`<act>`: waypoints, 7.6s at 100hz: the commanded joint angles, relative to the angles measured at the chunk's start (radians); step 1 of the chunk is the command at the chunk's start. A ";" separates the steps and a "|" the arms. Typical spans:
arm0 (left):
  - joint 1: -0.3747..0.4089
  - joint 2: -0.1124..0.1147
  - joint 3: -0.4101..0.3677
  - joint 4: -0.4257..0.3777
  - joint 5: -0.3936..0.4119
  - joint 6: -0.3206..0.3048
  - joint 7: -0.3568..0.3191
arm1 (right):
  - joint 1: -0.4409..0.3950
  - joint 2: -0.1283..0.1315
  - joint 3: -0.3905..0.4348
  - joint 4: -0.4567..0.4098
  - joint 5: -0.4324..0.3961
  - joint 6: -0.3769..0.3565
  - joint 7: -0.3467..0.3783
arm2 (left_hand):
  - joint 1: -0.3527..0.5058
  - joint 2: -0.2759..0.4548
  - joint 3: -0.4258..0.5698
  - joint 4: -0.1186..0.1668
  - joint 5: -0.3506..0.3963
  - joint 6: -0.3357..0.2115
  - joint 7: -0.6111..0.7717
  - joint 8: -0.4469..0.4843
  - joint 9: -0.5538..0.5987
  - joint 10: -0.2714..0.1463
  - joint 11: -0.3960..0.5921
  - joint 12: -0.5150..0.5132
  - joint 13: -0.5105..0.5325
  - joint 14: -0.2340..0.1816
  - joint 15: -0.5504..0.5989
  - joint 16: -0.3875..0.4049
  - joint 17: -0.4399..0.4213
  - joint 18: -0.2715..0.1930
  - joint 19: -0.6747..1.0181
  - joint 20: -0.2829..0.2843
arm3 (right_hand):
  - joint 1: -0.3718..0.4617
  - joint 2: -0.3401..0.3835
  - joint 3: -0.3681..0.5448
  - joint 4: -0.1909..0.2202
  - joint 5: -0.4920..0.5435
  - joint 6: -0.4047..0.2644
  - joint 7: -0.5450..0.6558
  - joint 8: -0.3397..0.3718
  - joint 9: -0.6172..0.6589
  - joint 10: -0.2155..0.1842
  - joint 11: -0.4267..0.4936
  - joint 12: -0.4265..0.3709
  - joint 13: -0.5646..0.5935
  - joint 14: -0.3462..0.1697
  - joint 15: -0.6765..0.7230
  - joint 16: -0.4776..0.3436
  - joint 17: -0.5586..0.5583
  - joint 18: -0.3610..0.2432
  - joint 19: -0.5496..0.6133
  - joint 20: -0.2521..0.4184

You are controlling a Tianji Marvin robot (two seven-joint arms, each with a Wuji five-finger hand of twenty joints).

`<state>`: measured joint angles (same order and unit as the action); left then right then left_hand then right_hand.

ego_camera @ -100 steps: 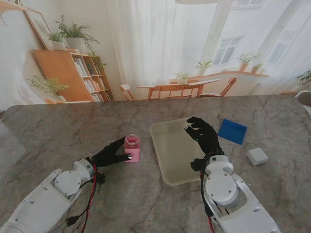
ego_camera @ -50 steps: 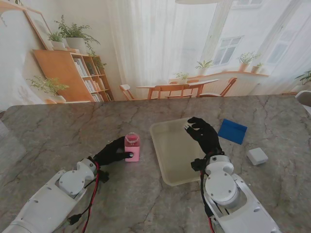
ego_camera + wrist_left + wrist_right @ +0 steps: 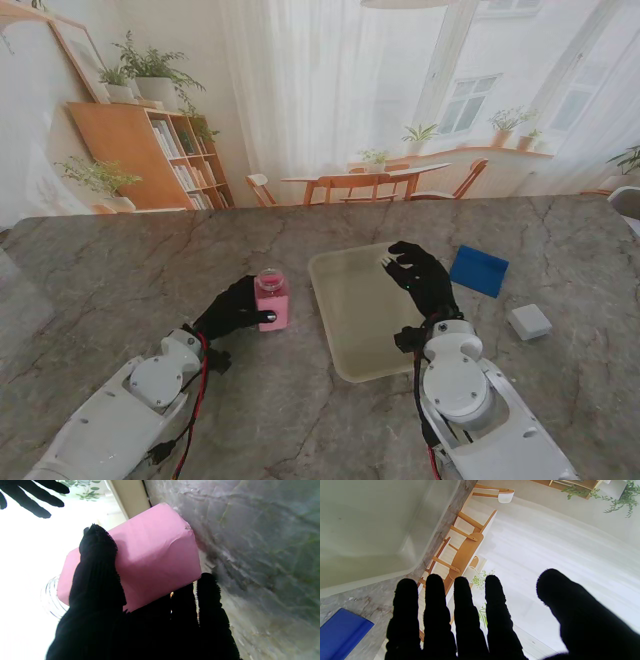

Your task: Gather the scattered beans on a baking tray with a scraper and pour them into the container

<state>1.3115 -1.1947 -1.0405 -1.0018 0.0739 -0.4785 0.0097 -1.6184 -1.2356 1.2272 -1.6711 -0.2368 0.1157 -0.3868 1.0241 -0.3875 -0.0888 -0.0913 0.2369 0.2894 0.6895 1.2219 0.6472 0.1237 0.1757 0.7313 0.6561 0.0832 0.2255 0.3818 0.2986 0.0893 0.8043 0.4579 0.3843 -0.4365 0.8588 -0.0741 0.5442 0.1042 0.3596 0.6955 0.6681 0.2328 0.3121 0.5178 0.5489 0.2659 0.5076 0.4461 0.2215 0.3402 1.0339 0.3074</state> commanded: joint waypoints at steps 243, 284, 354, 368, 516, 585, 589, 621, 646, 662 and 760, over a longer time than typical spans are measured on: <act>0.019 0.001 0.042 -0.256 0.163 0.029 0.120 | 0.084 0.245 0.249 0.385 -0.956 -0.025 0.678 | 0.247 0.102 0.126 0.061 0.168 -0.158 0.258 0.067 0.389 -0.124 0.051 0.324 0.219 0.033 0.189 0.229 0.119 0.090 0.259 0.314 | 0.006 -0.038 0.061 -0.005 -0.446 0.104 0.074 0.439 -0.458 0.123 0.374 0.314 -0.072 -0.034 0.369 0.097 0.156 -0.117 0.266 0.146; 0.024 0.004 0.037 -0.263 0.162 0.041 0.111 | 0.110 0.247 0.225 0.460 -0.947 -0.046 0.584 | 0.248 0.102 0.126 0.061 0.171 -0.159 0.262 0.066 0.392 -0.123 0.052 0.325 0.220 0.035 0.191 0.231 0.122 0.089 0.262 0.317 | 0.387 -0.198 0.240 -0.139 -0.230 0.033 0.805 -0.017 -0.026 -0.040 0.644 0.189 0.377 -0.221 0.405 -0.034 0.639 -0.321 0.301 -0.068; 0.054 0.009 0.011 -0.278 0.146 -0.008 0.105 | -0.037 0.171 0.365 0.020 -0.780 -0.077 0.400 | 0.258 0.094 0.123 0.057 0.289 -0.225 0.131 -0.129 0.411 -0.116 0.053 0.316 0.232 0.035 0.190 0.229 0.129 0.103 0.250 0.305 | 0.469 -0.252 0.257 -0.169 -0.138 -0.053 0.897 -0.140 0.114 -0.092 0.629 0.120 0.521 -0.258 0.356 -0.125 0.768 -0.372 0.275 -0.123; 0.050 0.011 0.015 -0.266 0.149 -0.048 0.100 | -0.007 0.156 0.295 -0.043 -0.710 -0.078 0.358 | 0.262 0.097 0.121 0.054 0.289 -0.228 0.133 -0.135 0.407 -0.118 0.050 0.316 0.227 0.033 0.185 0.227 0.127 0.101 0.243 0.302 | 0.464 -0.248 0.255 -0.170 -0.140 -0.063 0.900 -0.142 0.114 -0.100 0.626 0.123 0.522 -0.266 0.354 -0.125 0.768 -0.382 0.271 -0.120; 0.012 0.005 0.047 -0.204 0.225 -0.164 0.150 | 0.294 0.121 -0.131 0.072 -0.423 -0.481 0.311 | 0.264 0.102 0.108 0.056 0.271 -0.247 0.191 -0.177 0.403 -0.140 0.051 0.307 0.233 0.015 0.168 0.222 0.138 0.087 0.230 0.287 | 0.425 -0.269 0.292 -0.193 -0.109 -0.153 0.920 -0.173 0.160 -0.163 0.594 0.130 0.555 -0.304 0.315 -0.092 0.788 -0.419 0.254 -0.080; 0.021 0.000 0.039 -0.212 0.223 -0.159 0.168 | 0.446 0.141 -0.209 0.188 -0.478 -0.705 0.370 | 0.263 0.103 0.106 0.055 0.268 -0.249 0.195 -0.181 0.403 -0.141 0.051 0.307 0.234 0.013 0.166 0.222 0.141 0.084 0.226 0.283 | 0.393 -0.267 0.312 -0.216 0.037 -0.376 0.727 -0.258 0.316 -0.304 0.350 0.093 0.561 -0.364 0.158 -0.060 0.718 -0.388 0.177 -0.061; 0.022 0.000 0.038 -0.213 0.221 -0.158 0.169 | 0.451 0.142 -0.213 0.193 -0.476 -0.712 0.374 | 0.263 0.102 0.106 0.055 0.268 -0.249 0.196 -0.181 0.403 -0.142 0.051 0.307 0.235 0.014 0.166 0.222 0.141 0.084 0.226 0.283 | 0.388 -0.266 0.311 -0.217 0.035 -0.387 0.721 -0.258 0.317 -0.310 0.344 0.092 0.556 -0.367 0.151 -0.059 0.710 -0.388 0.172 -0.062; 0.031 0.000 0.029 -0.222 0.218 -0.150 0.170 | 0.488 0.148 -0.229 0.222 -0.523 -0.774 0.374 | 0.263 0.103 0.106 0.056 0.267 -0.251 0.197 -0.182 0.403 -0.143 0.051 0.306 0.236 0.013 0.166 0.223 0.143 0.082 0.226 0.283 | 0.374 -0.260 0.323 -0.219 0.040 -0.460 0.694 -0.256 0.340 -0.377 0.299 0.083 0.539 -0.392 0.108 -0.049 0.662 -0.365 0.136 -0.068; 0.030 -0.002 0.029 -0.221 0.217 -0.152 0.176 | 0.502 0.149 -0.239 0.241 -0.543 -0.804 0.361 | 0.263 0.103 0.105 0.055 0.267 -0.252 0.200 -0.183 0.404 -0.145 0.051 0.306 0.236 0.009 0.164 0.222 0.145 0.081 0.225 0.281 | 0.352 -0.248 0.321 -0.222 0.021 -0.505 0.676 -0.257 0.341 -0.421 0.260 0.077 0.527 -0.409 0.074 -0.043 0.623 -0.336 0.112 -0.072; 0.032 -0.004 0.027 -0.221 0.215 -0.156 0.181 | 0.519 0.146 -0.256 0.262 -0.555 -0.823 0.343 | 0.263 0.102 0.105 0.055 0.266 -0.264 0.202 -0.184 0.405 -0.148 0.051 0.305 0.238 0.009 0.163 0.222 0.146 0.080 0.224 0.281 | 0.329 -0.239 0.321 -0.223 -0.023 -0.535 0.641 -0.255 0.317 -0.454 0.211 0.072 0.497 -0.422 0.036 -0.036 0.547 -0.300 0.071 -0.083; 0.068 -0.008 -0.009 -0.268 0.214 -0.116 0.212 | 0.477 0.156 -0.273 0.232 -0.668 -0.725 0.290 | 0.263 0.105 0.101 0.054 0.261 -0.267 0.209 -0.190 0.401 -0.149 0.051 0.303 0.236 0.005 0.160 0.222 0.147 0.073 0.222 0.278 | -0.070 -0.119 0.280 -0.050 -0.091 -0.378 0.442 -0.135 0.141 -0.314 0.273 0.018 0.366 -0.382 0.207 0.018 0.337 -0.188 0.112 -0.042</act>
<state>1.3841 -1.1934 -1.0457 -1.2493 0.2997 -0.5979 0.2126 -1.1189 -1.0844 0.9572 -1.4313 -0.8804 -0.6286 -0.1177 1.0222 -0.4656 -0.1944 -0.0929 0.4396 0.2612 0.7180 0.9683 0.9235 0.2099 0.0633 0.9433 0.8563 0.1762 0.3638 0.5894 0.4342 0.2090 1.0181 0.7495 0.3006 -0.6483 1.0674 -0.2008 0.4825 -0.3120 0.8308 0.5322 0.7973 0.0465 0.5170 0.5640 0.9048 -0.0295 0.6196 0.4424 0.5864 0.1279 1.1275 0.2447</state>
